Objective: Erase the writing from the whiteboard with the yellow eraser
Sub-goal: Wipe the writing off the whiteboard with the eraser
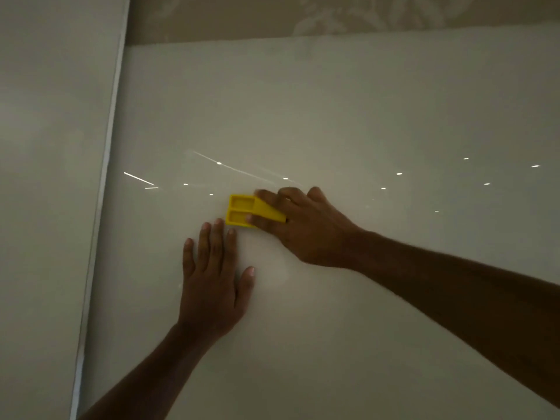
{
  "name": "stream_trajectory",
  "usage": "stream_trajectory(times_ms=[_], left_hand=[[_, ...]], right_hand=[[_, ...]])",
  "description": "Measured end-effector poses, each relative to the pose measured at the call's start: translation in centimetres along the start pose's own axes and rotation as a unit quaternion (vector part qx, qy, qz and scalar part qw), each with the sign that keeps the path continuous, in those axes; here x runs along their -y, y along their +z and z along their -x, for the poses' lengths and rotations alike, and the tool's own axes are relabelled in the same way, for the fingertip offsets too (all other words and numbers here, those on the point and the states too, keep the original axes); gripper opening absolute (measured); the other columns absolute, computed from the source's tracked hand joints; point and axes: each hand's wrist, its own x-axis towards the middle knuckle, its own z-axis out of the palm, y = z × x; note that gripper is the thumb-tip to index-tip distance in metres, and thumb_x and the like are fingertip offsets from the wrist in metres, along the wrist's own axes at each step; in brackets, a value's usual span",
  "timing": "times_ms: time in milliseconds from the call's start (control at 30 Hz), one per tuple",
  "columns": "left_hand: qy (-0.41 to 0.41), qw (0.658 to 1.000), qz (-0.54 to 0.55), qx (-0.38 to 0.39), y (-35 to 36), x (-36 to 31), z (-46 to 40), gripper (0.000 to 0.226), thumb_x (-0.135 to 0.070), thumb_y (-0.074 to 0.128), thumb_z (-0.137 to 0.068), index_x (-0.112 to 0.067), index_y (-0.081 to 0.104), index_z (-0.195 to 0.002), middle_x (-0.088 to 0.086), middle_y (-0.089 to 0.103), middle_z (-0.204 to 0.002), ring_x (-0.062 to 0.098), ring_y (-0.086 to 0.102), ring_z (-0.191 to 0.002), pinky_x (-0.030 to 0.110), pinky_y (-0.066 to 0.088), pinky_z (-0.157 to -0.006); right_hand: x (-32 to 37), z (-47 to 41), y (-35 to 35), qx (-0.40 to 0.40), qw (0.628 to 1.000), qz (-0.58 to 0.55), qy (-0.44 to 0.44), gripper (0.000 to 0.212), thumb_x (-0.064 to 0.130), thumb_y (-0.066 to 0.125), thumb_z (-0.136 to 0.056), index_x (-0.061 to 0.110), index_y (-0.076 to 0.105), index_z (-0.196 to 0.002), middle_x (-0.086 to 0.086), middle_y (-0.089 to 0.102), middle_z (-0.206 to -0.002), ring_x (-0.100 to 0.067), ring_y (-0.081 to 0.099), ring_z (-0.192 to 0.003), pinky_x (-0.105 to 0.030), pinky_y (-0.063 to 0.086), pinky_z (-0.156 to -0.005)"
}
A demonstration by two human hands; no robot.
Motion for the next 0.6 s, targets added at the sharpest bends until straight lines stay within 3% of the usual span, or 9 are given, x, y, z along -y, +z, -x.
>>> stream_trajectory(times_ms=[100, 167, 267, 333, 367, 433, 533, 600], left_hand=[[0.001, 1.0, -0.001, -0.003, 0.0, 0.0, 0.0, 0.073, -0.048, 0.03, -0.104, -0.001, 0.028, -0.159, 0.026, 0.02, -0.168, 0.043, 0.016, -0.158, 0.063, 0.014, -0.127], [0.001, 1.0, 0.005, -0.005, 0.0, 0.0, 0.0, 0.072, -0.047, 0.032, -0.103, 0.001, 0.031, -0.157, 0.029, 0.021, -0.167, 0.045, 0.016, -0.157, 0.064, 0.014, -0.126], [0.002, 1.0, 0.016, -0.006, -0.2, -0.6, -0.2, 0.073, -0.045, 0.033, -0.103, 0.006, 0.034, -0.154, 0.032, 0.024, -0.165, 0.048, 0.018, -0.156, 0.065, 0.016, -0.125], [0.005, 1.0, 0.025, -0.006, -0.5, -1.6, -0.7, 0.073, -0.043, 0.036, -0.102, 0.009, 0.036, -0.152, 0.034, 0.025, -0.163, 0.051, 0.02, -0.154, 0.066, 0.017, -0.125], [0.007, 1.0, 0.028, -0.005, -0.6, -2.1, -0.9, 0.072, -0.042, 0.037, -0.101, 0.009, 0.037, -0.152, 0.035, 0.026, -0.163, 0.052, 0.02, -0.154, 0.066, 0.017, -0.125], [0.02, 0.999, 0.03, -0.008, -0.7, -3.5, -1.6, 0.07, -0.041, 0.038, -0.101, 0.008, 0.039, -0.151, 0.035, 0.027, -0.162, 0.052, 0.023, -0.153, 0.066, 0.017, -0.124], [0.041, 0.999, 0.026, -0.017, -0.3, -5.8, -2.7, 0.068, -0.041, 0.037, -0.102, 0.006, 0.04, -0.151, 0.034, 0.028, -0.162, 0.051, 0.026, -0.152, 0.066, 0.016, -0.124], [0.042, 0.999, 0.019, -0.021, 0.1, -7.1, -3.2, 0.069, -0.042, 0.036, -0.102, 0.005, 0.04, -0.151, 0.033, 0.027, -0.163, 0.049, 0.024, -0.154, 0.066, 0.014, -0.125]], right_hand=[[-4.4, 2.1, -0.8, -0.002, 0.997, -0.015, 0.07, 0.053, 0.05, 0.023, -0.102, 0.039, 0.036, -0.153, -0.01, 0.038, -0.159, -0.036, 0.047, -0.129, -0.04, 0.033, -0.093], [-8.4, 4.1, -1.5, -0.041, 0.979, -0.001, 0.201, 0.055, 0.039, 0.036, -0.1, 0.039, 0.031, -0.155, -0.011, 0.032, -0.161, -0.04, 0.045, -0.127, -0.051, 0.04, -0.095], [-13.5, 8.8, -2.7, -0.092, 0.884, -0.008, 0.459, 0.062, 0.028, 0.049, -0.099, 0.034, 0.028, -0.157, -0.013, 0.025, -0.163, -0.045, 0.041, -0.128, -0.057, 0.041, -0.096], [-13.6, 10.7, -3.0, -0.092, 0.832, -0.007, 0.547, 0.061, 0.028, 0.047, -0.1, 0.031, 0.027, -0.157, -0.014, 0.022, -0.164, -0.045, 0.039, -0.13, -0.057, 0.04, -0.098], [-12.6, 11.2, -2.9, -0.083, 0.832, -0.007, 0.549, 0.061, 0.028, 0.047, -0.1, 0.03, 0.027, -0.158, -0.015, 0.021, -0.164, -0.045, 0.038, -0.132, -0.057, 0.04, -0.098], [-9.4, 12.0, -2.7, -0.042, 0.877, -0.003, 0.479, 0.063, 0.026, 0.045, -0.1, 0.032, 0.024, -0.159, -0.014, 0.022, -0.165, -0.044, 0.04, -0.131, -0.056, 0.042, -0.096], [-3.7, 15.5, -2.0, 0.009, 0.969, 0.038, 0.245, 0.06, 0.03, 0.04, -0.098, 0.034, 0.024, -0.156, -0.015, 0.035, -0.16, -0.039, 0.053, -0.123, -0.05, 0.051, -0.083], [-2.1, 18.8, -1.5, 0.051, 0.991, 0.043, 0.12, 0.059, 0.032, 0.043, -0.099, 0.035, 0.025, -0.156, -0.014, 0.034, -0.16, -0.036, 0.051, -0.126, -0.043, 0.049, -0.078]])
